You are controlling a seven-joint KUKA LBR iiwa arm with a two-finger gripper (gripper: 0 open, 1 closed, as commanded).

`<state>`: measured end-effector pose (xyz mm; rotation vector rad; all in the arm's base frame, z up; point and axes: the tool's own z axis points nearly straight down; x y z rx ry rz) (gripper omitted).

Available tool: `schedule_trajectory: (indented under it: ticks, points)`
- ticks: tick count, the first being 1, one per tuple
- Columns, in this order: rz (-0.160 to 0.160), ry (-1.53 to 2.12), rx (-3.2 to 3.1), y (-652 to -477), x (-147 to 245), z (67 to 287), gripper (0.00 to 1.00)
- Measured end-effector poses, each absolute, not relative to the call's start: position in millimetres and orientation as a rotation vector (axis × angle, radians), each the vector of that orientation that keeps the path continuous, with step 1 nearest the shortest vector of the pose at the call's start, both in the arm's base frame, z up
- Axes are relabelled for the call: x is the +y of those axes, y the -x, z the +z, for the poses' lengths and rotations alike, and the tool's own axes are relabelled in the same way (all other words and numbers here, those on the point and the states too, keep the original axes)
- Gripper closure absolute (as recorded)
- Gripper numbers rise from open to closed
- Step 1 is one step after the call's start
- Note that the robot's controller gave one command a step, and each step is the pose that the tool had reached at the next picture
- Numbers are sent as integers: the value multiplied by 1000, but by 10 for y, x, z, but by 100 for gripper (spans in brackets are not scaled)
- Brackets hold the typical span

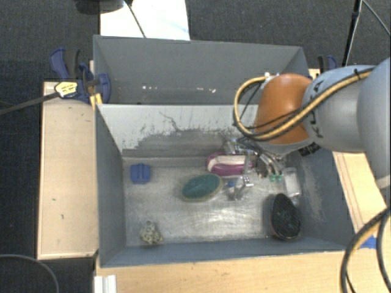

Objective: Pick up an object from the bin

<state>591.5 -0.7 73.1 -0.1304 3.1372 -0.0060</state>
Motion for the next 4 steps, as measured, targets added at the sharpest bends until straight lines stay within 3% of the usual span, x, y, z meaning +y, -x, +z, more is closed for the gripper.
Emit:
schedule_trajectory:
  ticks: [1,2,3,4]
  points:
    - [-5,129,3121,-5955,-16,770,100]
    - [-2,195,3124,-5854,-85,1757,100]
    - [0,197,3132,-5836,-81,1707,0]
    - [2,-61,3138,-5864,17,731,0]
